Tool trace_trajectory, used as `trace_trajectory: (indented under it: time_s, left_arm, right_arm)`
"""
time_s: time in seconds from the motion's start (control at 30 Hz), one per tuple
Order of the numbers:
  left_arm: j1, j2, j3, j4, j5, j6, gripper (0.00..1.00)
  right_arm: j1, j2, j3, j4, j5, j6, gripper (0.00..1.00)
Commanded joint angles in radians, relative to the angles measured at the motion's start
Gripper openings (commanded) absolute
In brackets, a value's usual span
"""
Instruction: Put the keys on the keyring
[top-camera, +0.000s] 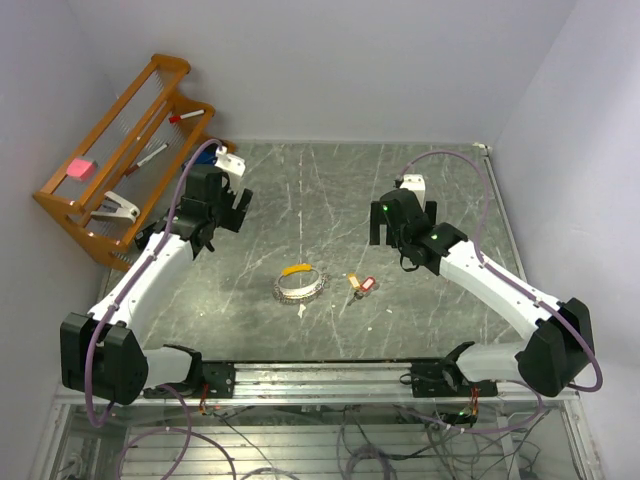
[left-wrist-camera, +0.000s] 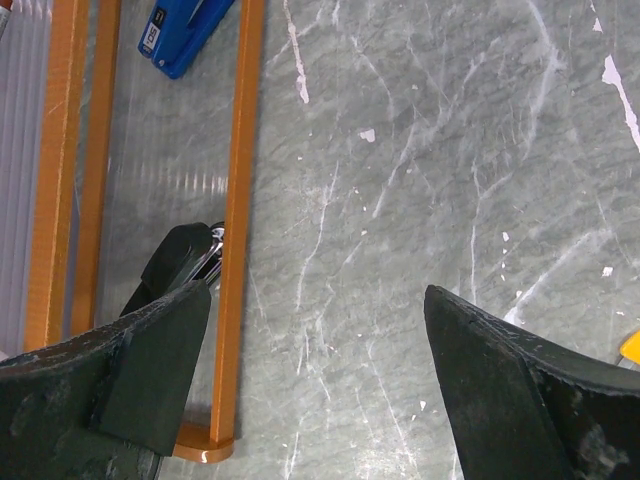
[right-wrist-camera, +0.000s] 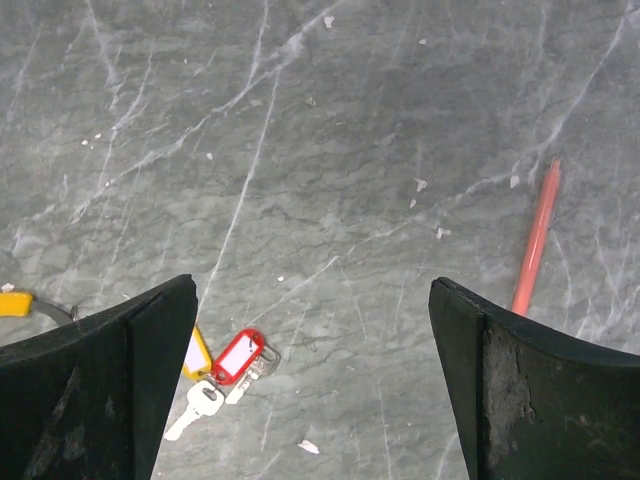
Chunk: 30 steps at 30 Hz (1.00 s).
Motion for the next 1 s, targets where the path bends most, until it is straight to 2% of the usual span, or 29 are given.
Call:
trace_trajectory:
  time_s: [0.0,0.17,0.3,0.47,0.63,0.83,0.97]
  left_arm:
    - [0.014,-0.006,0.001,0.016,0.007,-0.014,0.99]
    - [0.018,-0.015,-0.001,0.018,0.024,-0.014,1.0]
    - [0.018,-0.007,0.009,0.014,0.039,-0.016,1.0]
    - [0.018,0.014,0.018,-0.009,0.152,0.013,0.99]
    - [0.015,0.063,0.047,-0.06,0.213,0.015,0.97]
    - [0.015,0.05,0.012,-0.036,0.23,0.011,0.97]
    - [0.015,0.053,0.004,-0.031,0.241,0.011,0.96]
  right_arm:
    - [-0.002,-0.004,0.002,-0.007,0.039,-0.001,1.0]
    - [-0.003,0.009,0.005,-0.007,0.031,-0.021,1.0]
    - [-0.002,-0.005,0.003,0.021,-0.041,-0.079,0.99]
    - [-0.003,0.033,0.019,0.061,-0.275,-0.166,0.88]
    - [0.0,0.247,0.126,-0.012,-0.522,-0.162,0.74]
    - [0.011,0.394,0.129,0.064,-0.683,-0.111,0.62]
    - [0.041,0.471,0.171,0.075,-0.716,-0.105,0.55]
